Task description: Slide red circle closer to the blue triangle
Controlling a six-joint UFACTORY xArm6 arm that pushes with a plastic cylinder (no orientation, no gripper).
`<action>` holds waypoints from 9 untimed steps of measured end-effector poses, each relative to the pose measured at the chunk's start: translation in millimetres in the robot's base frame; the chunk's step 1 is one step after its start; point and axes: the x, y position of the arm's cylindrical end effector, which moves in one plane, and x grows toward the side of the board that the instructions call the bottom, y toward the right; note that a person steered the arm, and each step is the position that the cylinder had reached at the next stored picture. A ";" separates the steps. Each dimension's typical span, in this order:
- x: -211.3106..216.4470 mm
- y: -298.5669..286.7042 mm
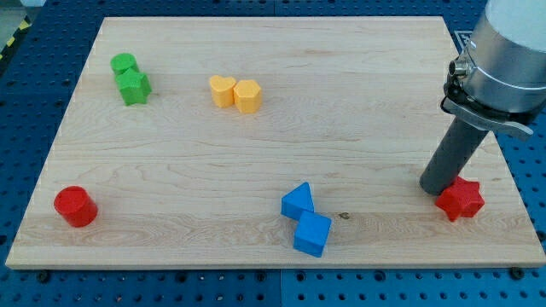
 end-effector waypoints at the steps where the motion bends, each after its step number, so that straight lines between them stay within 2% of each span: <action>1: 8.7 10.0; 4: 15.3 15.6; 7: -38.9 -176.5; 9: -42.8 -370.0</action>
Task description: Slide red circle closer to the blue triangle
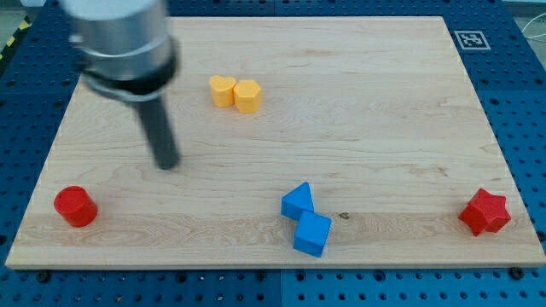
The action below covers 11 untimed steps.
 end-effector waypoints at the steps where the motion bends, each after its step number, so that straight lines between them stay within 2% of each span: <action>1: -1.5 -52.0; 2: 0.9 -57.2; 3: 13.6 -108.8; 4: 14.0 -126.2; 5: 46.9 -126.8; 6: 88.5 -125.8; 9: 60.4 -59.1; 11: 84.9 -46.9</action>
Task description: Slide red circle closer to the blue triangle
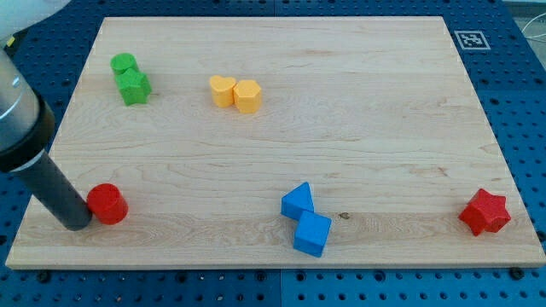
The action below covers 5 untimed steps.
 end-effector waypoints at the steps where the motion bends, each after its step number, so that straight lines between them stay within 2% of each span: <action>1: -5.3 26.1; 3: -26.0 81.1; 5: -79.8 82.4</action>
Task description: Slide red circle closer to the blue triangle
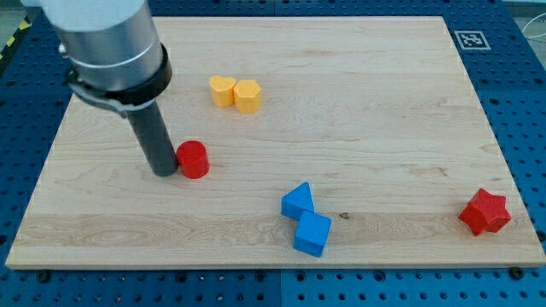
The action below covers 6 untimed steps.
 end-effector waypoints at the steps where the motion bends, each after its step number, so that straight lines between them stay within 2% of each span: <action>1: -6.2 13.1; 4: 3.4 94.9; 6: 28.2 151.9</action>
